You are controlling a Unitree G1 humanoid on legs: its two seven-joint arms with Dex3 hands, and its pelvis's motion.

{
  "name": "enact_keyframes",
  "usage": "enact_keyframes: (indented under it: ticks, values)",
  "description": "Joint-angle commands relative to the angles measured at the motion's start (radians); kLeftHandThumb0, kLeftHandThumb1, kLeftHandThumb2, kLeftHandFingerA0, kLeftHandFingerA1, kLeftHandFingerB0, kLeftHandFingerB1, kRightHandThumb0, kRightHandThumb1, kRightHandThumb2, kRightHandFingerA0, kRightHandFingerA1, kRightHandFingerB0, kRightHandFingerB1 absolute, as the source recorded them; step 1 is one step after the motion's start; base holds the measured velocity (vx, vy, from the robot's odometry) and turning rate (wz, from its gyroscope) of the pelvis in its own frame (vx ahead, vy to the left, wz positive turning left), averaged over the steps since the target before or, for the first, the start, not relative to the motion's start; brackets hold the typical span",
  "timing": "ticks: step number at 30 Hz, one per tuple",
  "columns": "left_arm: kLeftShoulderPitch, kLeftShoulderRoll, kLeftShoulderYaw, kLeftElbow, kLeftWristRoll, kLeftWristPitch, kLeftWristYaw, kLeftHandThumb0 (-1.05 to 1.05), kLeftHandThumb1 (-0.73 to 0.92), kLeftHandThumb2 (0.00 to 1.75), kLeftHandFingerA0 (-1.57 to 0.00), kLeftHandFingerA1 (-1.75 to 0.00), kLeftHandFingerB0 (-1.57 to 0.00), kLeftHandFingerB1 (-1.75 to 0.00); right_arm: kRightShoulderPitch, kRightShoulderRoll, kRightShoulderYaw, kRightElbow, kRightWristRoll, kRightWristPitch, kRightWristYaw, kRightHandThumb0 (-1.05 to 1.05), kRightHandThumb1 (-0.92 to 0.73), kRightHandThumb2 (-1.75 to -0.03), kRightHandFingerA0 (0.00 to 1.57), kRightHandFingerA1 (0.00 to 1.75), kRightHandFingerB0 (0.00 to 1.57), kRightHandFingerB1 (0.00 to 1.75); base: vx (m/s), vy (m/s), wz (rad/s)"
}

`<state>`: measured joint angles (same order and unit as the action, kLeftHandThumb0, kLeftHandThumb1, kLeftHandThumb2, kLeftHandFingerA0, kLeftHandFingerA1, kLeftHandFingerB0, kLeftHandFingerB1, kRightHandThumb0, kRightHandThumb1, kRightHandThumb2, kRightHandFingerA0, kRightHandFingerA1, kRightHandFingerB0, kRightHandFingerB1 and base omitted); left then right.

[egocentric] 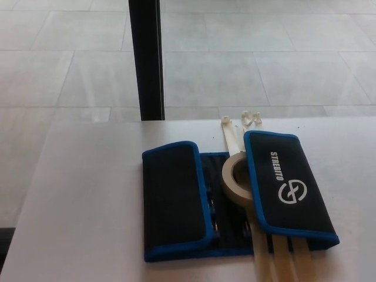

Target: The robot uses its right hand to open a black folded toolkit cover kept in the middle of the desk

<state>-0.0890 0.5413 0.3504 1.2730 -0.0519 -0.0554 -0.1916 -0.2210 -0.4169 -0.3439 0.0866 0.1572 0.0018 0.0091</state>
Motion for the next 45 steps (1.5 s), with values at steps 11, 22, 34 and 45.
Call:
enact_keyframes:
  ticks: [11,22,34,45]
  values:
    - [-0.021,0.050,0.017,0.017,-0.029,0.017,-0.035,-0.94,0.92,0.76,-0.29,-0.57,-0.23,-0.38,-0.095,-0.036,0.621,0.061,-0.469,-0.067,0.104,-0.77,-0.61,-1.01,0.02,0.25,0.01,0.24,0.00,0.000,0.00]
    - [-0.013,0.063,0.005,0.019,-0.015,0.013,-0.035,-0.91,0.92,0.76,-0.30,-0.55,-0.24,-0.37,-0.138,-0.048,0.777,0.212,-0.560,-0.067,0.045,-0.75,-0.62,-0.99,0.02,0.36,0.09,0.33,0.00,0.000,0.00]
    - [-0.011,0.065,0.007,0.020,-0.021,0.007,-0.045,-0.95,0.92,0.76,-0.30,-0.59,-0.24,-0.39,-0.115,-0.106,0.795,0.235,-0.586,-0.077,0.050,-0.62,-0.81,-0.64,0.05,0.37,0.14,0.27,0.00,0.000,0.00]
    - [-0.020,0.076,0.026,0.027,-0.033,0.014,-0.044,-0.92,0.92,0.74,-0.34,-0.56,-0.28,-0.39,-0.122,-0.128,0.773,0.308,-0.648,-0.147,0.030,-0.64,-0.80,-0.64,0.07,0.37,0.17,0.28,0.00,0.000,0.00]
